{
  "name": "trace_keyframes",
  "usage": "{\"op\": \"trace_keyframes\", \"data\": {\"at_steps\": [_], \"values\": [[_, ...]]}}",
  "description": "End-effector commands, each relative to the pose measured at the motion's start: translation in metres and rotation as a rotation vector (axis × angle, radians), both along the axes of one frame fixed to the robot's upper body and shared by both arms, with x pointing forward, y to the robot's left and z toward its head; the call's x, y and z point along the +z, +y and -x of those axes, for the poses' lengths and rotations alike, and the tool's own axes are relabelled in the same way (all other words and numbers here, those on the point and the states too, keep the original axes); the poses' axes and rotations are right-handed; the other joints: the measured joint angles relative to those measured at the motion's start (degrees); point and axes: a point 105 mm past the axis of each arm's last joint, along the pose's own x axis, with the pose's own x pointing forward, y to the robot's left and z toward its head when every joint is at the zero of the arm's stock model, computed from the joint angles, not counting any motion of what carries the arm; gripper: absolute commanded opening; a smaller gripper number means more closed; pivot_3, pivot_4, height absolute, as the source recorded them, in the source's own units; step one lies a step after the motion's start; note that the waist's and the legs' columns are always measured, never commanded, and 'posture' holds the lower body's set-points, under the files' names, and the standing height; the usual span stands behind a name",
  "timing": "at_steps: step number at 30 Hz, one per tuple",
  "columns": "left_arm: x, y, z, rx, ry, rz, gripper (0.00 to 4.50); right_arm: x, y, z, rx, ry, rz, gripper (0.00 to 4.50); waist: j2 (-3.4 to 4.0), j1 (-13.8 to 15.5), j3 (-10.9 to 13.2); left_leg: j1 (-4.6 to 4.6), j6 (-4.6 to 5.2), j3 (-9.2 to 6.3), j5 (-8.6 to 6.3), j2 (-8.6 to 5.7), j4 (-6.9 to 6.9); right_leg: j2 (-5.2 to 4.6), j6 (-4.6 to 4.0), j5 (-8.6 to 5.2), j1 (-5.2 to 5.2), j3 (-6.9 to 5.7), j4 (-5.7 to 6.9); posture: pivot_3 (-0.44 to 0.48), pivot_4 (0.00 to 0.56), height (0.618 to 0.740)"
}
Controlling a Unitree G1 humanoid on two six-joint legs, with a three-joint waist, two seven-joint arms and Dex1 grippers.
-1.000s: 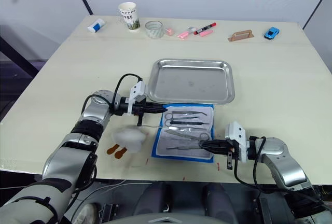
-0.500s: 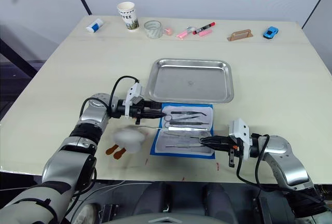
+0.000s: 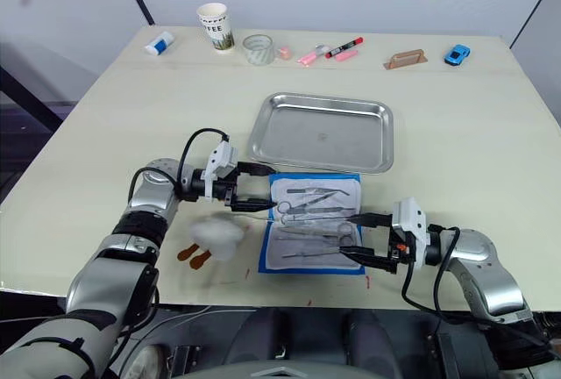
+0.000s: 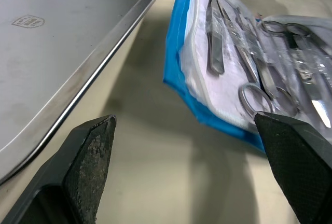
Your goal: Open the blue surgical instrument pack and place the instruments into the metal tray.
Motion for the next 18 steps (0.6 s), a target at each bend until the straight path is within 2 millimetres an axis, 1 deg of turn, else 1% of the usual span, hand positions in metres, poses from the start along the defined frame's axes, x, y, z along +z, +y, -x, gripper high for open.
{"op": "trace_keyframes", "data": {"at_steps": [1,4,7,9,12,15,18], "values": [[0.020,0.006,0.002,-0.015,-0.059,0.040,4.50,0.017,-0.003,-0.002,-0.025,-0.078,-0.019,3.25,0.00,0.0,0.0,0.00,0.00,0.00,0.00,0.00,0.00,0.00,0.00,0.00,0.00,0.00,0.00,0.000,0.150,0.718],[0.031,0.015,0.008,-0.028,-0.077,0.060,4.50,0.022,-0.003,-0.005,-0.041,-0.105,-0.017,3.25,0.00,0.0,0.0,0.00,0.00,0.00,0.00,0.00,0.00,0.00,0.00,0.00,0.00,0.00,0.00,0.000,0.150,0.718],[0.039,0.019,0.015,-0.045,-0.084,0.084,4.50,0.023,-0.003,-0.006,-0.040,-0.118,-0.004,3.25,0.01,0.0,0.0,0.00,0.00,0.00,0.00,0.02,0.00,0.00,0.00,0.00,-0.01,0.01,0.00,0.000,0.150,0.718],[0.048,0.021,0.026,-0.078,-0.091,0.098,4.50,0.023,-0.004,-0.012,-0.042,-0.138,0.021,3.25,-0.02,-0.1,0.0,0.00,0.00,0.01,0.00,0.02,0.00,0.00,-0.01,0.00,-0.02,0.01,0.01,0.000,0.150,0.718],[0.057,0.019,0.043,-0.144,-0.092,0.096,4.50,0.020,-0.006,-0.020,-0.040,-0.156,0.063,3.25,-0.03,-0.5,0.1,-0.01,0.00,0.05,0.00,0.05,0.00,-0.01,0.00,0.00,-0.06,0.07,0.04,0.000,0.150,0.718],[0.062,0.015,0.057,-0.205,-0.096,0.071,4.50,0.017,-0.006,-0.026,-0.037,-0.158,0.075,3.25,-0.03,0.1,0.1,-0.01,0.00,0.04,0.00,0.05,0.00,-0.01,-0.01,0.00,-0.07,0.04,0.04,0.000,0.150,0.718],[0.067,0.012,0.067,-0.245,-0.098,0.075,4.50,0.015,-0.007,-0.030,-0.033,-0.155,0.080,3.25,-0.02,0.1,0.1,-0.01,0.00,0.09,0.00,0.04,0.00,-0.03,-0.01,0.00,-0.06,0.07,0.04,0.000,0.150,0.718]]}}
